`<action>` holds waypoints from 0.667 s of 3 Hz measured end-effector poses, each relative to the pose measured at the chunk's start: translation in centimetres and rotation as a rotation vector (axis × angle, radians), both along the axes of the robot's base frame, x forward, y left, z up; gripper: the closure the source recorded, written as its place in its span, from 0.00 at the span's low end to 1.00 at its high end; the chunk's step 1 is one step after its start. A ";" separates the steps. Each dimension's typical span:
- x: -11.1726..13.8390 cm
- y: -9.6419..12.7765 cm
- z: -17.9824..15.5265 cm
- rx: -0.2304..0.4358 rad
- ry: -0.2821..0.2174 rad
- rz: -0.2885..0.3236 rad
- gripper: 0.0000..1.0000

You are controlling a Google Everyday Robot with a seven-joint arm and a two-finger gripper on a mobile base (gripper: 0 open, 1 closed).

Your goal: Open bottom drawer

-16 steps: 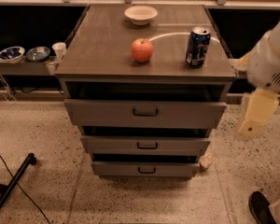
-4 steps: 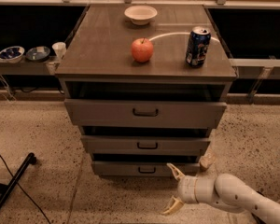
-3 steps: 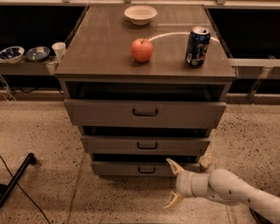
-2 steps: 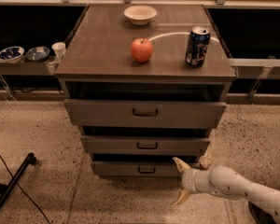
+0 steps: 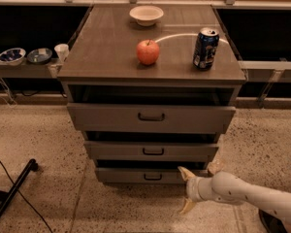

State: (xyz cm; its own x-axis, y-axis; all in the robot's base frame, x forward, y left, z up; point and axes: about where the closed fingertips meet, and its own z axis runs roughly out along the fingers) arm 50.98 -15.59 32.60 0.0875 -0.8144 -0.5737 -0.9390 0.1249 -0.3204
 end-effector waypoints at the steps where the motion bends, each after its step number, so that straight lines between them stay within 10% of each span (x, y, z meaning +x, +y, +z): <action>1: 0.2 -1.5 -5.4 -0.063 0.071 0.005 0.00; 2: 0.9 -1.9 -8.6 -0.062 0.096 0.012 0.00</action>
Offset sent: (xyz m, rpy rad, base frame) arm 0.0244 -0.0225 -0.1180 -0.0487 0.1096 0.0215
